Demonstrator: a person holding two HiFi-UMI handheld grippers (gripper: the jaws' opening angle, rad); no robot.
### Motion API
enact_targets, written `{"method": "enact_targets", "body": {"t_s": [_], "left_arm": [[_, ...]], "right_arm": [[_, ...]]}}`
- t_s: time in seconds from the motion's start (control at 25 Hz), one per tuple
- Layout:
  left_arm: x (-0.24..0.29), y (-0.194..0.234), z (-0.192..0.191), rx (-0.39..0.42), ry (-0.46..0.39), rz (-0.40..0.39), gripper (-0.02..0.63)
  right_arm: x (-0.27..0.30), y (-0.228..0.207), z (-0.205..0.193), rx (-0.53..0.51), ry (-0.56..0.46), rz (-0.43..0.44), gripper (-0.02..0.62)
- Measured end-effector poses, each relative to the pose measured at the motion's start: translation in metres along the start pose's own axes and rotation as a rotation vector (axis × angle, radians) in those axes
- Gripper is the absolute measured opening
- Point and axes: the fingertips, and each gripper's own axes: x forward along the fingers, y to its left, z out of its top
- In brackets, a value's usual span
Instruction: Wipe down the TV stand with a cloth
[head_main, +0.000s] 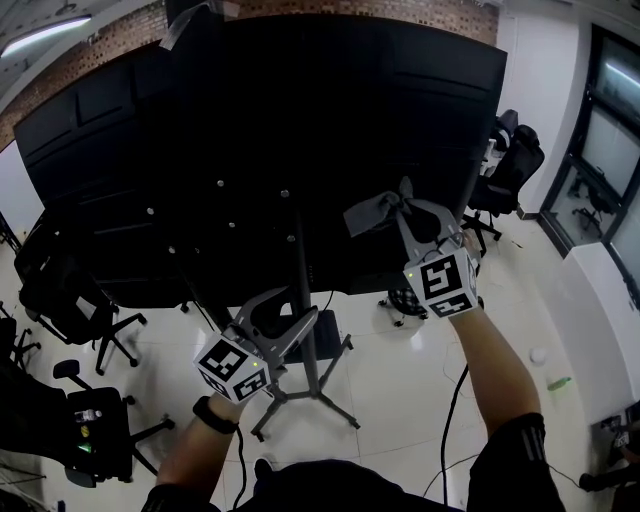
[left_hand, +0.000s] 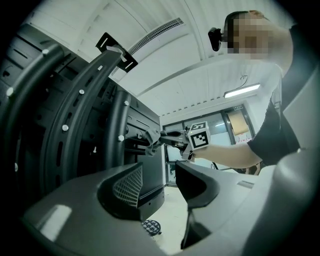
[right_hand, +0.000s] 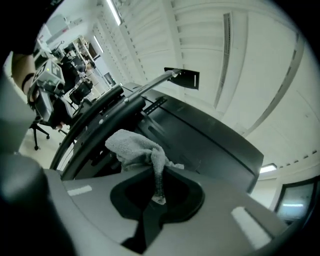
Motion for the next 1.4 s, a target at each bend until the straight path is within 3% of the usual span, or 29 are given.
{"method": "enact_targets", "body": {"t_s": [0.2,0.44,0.56,0.88,1.28,1.4], "left_arm": [[-0.029,0.016,0.008,0.008,-0.012,0.007,0.218],[-0.082,0.048,0.035,0.04,-0.047,0.024,0.219],[-0.114,0.069,0.051,0.058,-0.059,0.038,0.219],[-0.203,0.131,0.078,0.08,-0.09,0.097,0.219],[-0.298,0.189,0.088,0.083,-0.097,0.177,0.218],[-0.319,0.201,0.084,0.069,-0.093,0.198,0.218]], "right_arm": [[-0.005,0.014,0.06,0.045,-0.104,0.011,0.02],[-0.006,0.042,0.153,0.019,-0.228,0.002,0.02],[0.002,0.067,0.205,-0.035,-0.267,0.014,0.02],[0.053,0.156,0.314,-0.062,-0.319,0.09,0.02],[0.139,0.261,0.391,-0.07,-0.331,0.188,0.02],[0.165,0.295,0.408,-0.126,-0.309,0.222,0.018]]}}
